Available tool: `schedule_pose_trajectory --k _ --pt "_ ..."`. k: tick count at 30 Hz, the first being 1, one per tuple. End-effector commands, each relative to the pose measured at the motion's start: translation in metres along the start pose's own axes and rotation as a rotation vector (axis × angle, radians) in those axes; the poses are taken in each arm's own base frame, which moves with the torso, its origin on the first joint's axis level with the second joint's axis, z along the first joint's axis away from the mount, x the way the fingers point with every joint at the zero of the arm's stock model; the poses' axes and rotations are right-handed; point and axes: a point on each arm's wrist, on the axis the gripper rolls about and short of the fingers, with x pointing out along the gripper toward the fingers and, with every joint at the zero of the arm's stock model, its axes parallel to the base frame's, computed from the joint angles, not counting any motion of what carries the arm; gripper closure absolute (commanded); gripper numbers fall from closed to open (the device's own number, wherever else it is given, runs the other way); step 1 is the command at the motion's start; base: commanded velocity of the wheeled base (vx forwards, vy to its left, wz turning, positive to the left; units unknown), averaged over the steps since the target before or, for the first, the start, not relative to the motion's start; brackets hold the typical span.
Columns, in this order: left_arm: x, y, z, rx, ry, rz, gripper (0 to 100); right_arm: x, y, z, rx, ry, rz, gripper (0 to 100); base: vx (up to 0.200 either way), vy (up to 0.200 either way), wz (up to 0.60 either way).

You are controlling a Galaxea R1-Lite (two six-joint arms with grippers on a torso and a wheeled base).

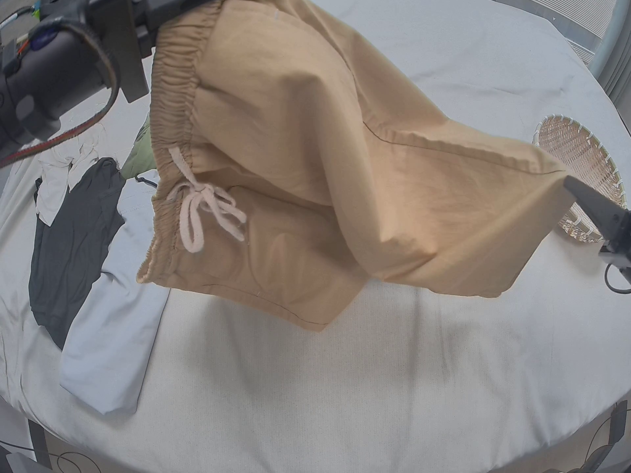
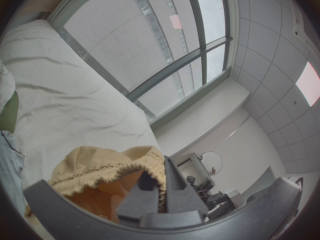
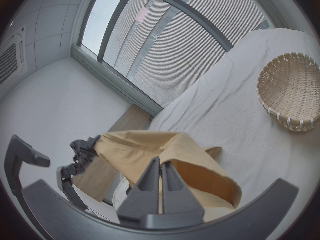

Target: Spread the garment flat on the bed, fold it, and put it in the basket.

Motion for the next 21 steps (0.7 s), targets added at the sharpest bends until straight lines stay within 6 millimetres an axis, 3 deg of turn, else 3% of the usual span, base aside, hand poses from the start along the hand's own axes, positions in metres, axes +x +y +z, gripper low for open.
schedule_pose_trajectory --k 1,9,12,17,18,21 --pt "0.000 0.002 -0.002 -0.008 -0.015 -0.004 100 -0.018 0.023 0.025 -0.034 -0.111 0.053 100 0.000 0.000 0.00" --pt "-0.008 -0.013 0.014 -0.048 -0.074 -0.058 100 -0.020 0.035 0.041 -0.053 -0.161 0.080 100 0.000 0.000 0.00" --pt "-0.020 -0.023 0.024 -0.194 -0.098 -0.086 100 -0.019 0.041 0.053 -0.050 -0.198 0.082 100 0.000 0.000 0.00" --pt "-0.027 -0.015 0.010 -0.300 -0.059 -0.044 100 -0.019 0.034 0.056 -0.022 -0.185 0.012 100 0.000 0.000 0.00" --pt "-0.031 -0.003 -0.005 -0.324 -0.028 0.004 100 -0.018 0.026 0.052 -0.016 -0.165 -0.031 100 0.000 0.000 0.00" --pt "-0.034 0.015 -0.024 -0.345 0.010 0.077 100 -0.014 0.005 0.042 0.009 -0.106 -0.109 100 0.000 0.000 0.00"
